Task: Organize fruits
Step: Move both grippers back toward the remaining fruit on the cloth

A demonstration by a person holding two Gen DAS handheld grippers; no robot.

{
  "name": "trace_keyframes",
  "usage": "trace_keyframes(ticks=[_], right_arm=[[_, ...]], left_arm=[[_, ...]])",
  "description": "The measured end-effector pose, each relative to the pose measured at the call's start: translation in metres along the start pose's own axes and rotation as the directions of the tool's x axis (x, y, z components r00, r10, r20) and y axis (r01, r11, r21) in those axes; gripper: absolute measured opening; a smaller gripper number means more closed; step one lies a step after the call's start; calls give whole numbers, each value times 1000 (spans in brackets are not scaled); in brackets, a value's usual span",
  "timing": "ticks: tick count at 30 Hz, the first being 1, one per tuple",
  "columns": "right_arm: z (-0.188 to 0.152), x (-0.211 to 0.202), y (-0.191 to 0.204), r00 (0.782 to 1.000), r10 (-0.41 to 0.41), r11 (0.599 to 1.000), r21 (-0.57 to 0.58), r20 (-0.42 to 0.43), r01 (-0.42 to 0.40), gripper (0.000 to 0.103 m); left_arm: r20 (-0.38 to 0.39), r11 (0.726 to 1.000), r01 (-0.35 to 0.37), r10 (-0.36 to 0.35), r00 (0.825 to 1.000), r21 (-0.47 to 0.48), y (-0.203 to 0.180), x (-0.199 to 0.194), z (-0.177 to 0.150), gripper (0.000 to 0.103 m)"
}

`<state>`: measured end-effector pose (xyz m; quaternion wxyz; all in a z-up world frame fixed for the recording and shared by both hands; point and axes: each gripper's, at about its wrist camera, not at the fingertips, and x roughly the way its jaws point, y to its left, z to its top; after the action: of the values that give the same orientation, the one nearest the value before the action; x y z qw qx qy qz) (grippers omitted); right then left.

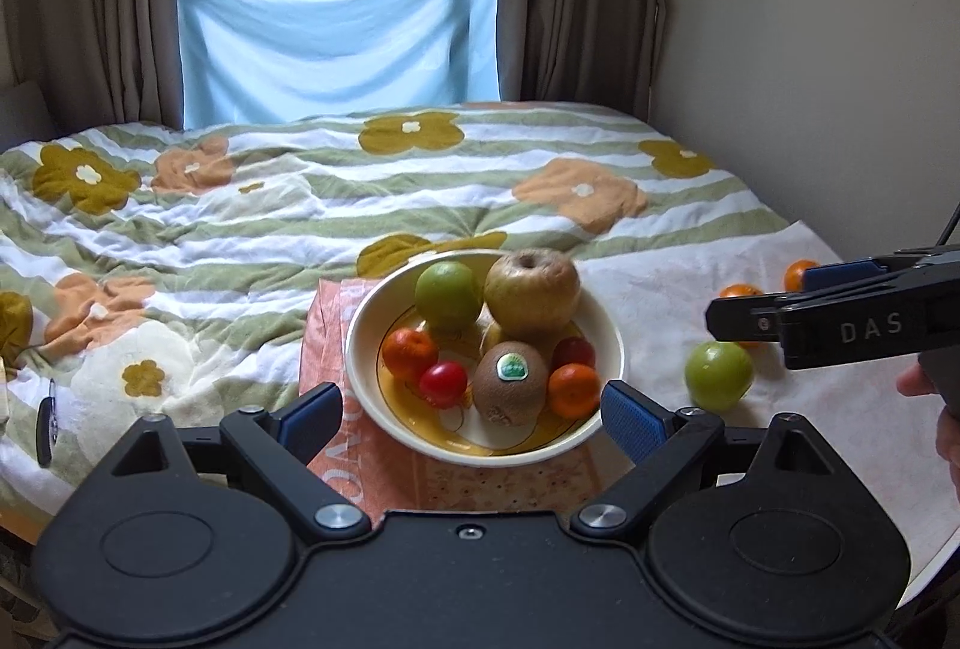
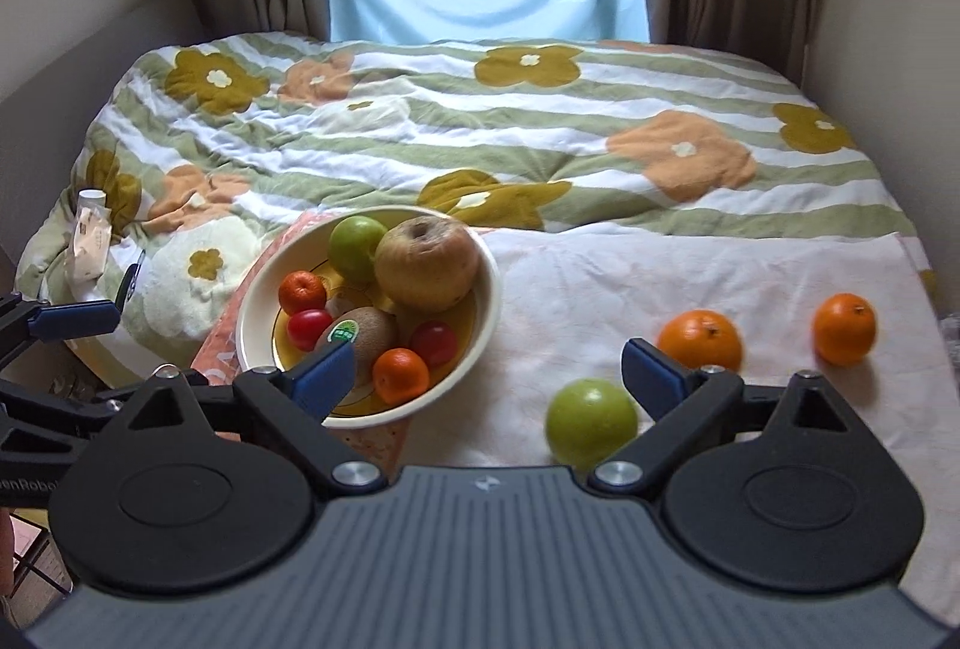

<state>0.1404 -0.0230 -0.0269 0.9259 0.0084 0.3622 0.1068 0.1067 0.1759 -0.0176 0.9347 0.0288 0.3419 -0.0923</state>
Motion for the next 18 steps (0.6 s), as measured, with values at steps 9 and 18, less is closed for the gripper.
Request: trace_keyframes(ticks=[9,18], right_arm=[[-6,-52,-50,999,22,1000,-23,46,-21,103],[-15,-79,-107,992,114,989,-97,49,-109,103]], left_arm=[[50,996,-93,94,994,-15,-44,-36,-2,96],[60,979,-181,187,981,-99,-110,-57,-11,96]])
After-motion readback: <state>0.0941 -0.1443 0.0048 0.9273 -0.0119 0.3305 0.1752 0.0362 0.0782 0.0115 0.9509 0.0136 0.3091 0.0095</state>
